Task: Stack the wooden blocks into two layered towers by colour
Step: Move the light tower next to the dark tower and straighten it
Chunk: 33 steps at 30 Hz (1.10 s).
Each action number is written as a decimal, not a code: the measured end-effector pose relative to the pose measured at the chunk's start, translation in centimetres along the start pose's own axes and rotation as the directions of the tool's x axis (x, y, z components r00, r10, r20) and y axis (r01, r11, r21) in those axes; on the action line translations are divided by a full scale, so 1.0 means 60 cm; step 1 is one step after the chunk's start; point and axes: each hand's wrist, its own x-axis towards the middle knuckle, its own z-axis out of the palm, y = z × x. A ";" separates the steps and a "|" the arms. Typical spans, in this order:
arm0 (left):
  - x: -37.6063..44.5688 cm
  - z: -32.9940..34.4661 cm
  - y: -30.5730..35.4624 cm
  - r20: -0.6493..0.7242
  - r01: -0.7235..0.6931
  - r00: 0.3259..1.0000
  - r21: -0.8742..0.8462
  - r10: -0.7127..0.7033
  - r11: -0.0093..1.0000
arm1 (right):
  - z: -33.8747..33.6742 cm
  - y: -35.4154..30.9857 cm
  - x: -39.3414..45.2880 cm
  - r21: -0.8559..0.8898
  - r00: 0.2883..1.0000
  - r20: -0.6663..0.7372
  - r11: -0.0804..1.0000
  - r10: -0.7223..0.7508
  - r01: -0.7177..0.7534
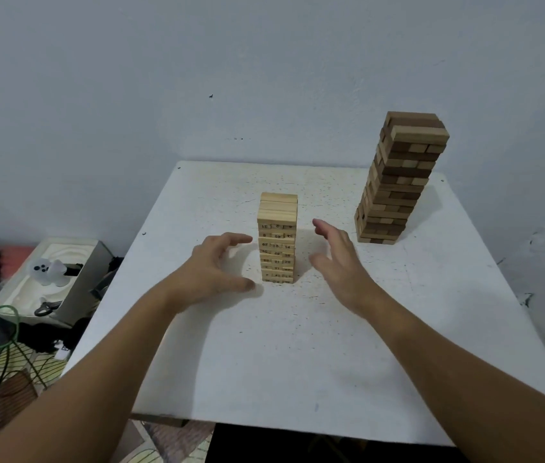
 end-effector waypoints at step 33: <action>0.031 0.032 0.055 -0.003 -0.013 1.000 0.255 0.014 0.967 | 0.006 -0.003 0.028 -0.483 0.997 0.067 0.873 -0.039 0.066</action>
